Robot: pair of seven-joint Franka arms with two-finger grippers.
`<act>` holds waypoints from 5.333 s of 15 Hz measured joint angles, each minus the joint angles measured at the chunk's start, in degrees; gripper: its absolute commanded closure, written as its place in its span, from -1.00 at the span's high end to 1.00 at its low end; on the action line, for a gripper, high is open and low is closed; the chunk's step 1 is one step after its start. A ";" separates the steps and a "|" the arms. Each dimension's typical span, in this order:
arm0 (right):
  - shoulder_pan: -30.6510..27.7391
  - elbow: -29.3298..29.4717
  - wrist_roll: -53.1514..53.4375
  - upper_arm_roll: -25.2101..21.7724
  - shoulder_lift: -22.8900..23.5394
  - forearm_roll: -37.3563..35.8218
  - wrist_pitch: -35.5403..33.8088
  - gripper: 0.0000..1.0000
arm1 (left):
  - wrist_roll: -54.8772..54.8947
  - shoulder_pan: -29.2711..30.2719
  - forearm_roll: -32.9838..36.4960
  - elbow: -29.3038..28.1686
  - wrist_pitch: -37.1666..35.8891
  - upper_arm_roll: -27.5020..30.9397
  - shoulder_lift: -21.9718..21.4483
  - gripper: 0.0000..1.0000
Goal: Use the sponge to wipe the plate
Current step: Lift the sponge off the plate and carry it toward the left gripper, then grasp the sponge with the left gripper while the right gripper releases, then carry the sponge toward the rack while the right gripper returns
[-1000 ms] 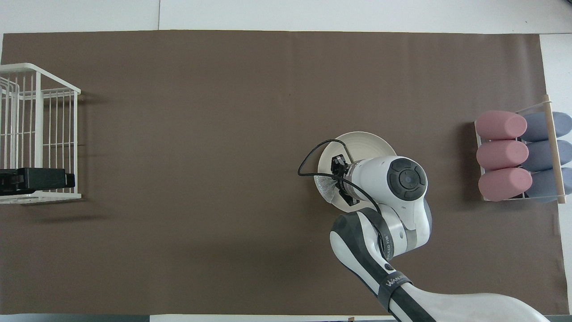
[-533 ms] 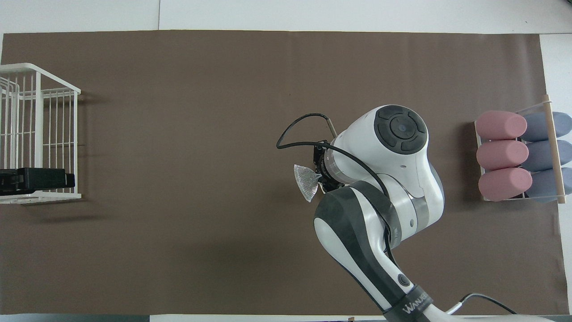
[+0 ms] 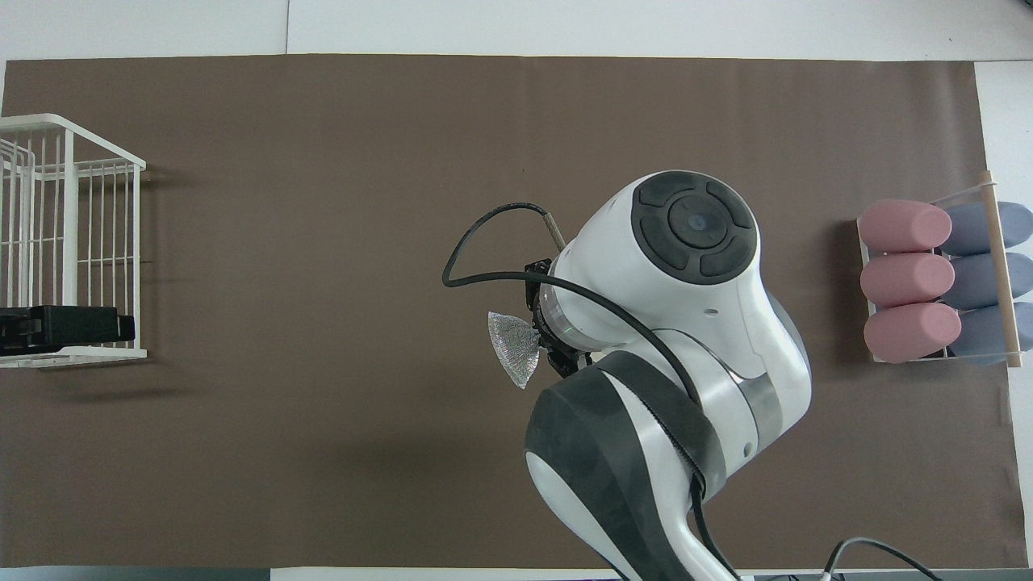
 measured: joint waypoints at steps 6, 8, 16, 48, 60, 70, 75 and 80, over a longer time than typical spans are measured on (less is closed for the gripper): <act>-0.06 3.54 7.10 -0.19 -3.02 -1.31 -1.27 -1.00 | -0.02 0.00 -1.78 0.03 -0.92 -0.23 -0.82 1.00; 0.61 4.17 9.13 0.07 -3.00 -1.30 -1.29 -1.00 | -0.26 0.31 -9.17 -0.65 -1.00 0.61 -0.83 1.00; 4.02 6.46 18.96 0.25 -1.84 -1.59 -1.27 -1.00 | 2.47 0.05 -39.44 -14.02 8.66 0.30 -0.40 1.00; 5.13 6.67 19.69 0.10 -0.82 -3.53 -1.27 -0.69 | 19.13 -14.20 -72.16 -21.58 17.48 -0.05 6.13 -1.00; 1.37 5.82 5.80 -0.47 -0.82 -4.33 -1.32 1.00 | 16.42 -13.84 -71.93 -21.57 17.56 0.69 6.12 -1.00; -13.79 5.47 -45.52 -0.87 -2.14 -9.55 -10.07 1.00 | 0.59 -5.90 -37.73 -12.11 12.28 1.27 7.63 -1.00; -22.02 5.47 -68.97 -1.01 -3.18 -10.05 -11.09 1.00 | -9.68 -5.56 -12.15 0.34 4.02 0.94 13.47 -1.00; -28.90 5.44 -83.81 -1.10 -4.34 -10.05 -14.71 1.00 | -12.99 -6.05 13.72 4.38 -1.77 -1.14 15.28 -1.00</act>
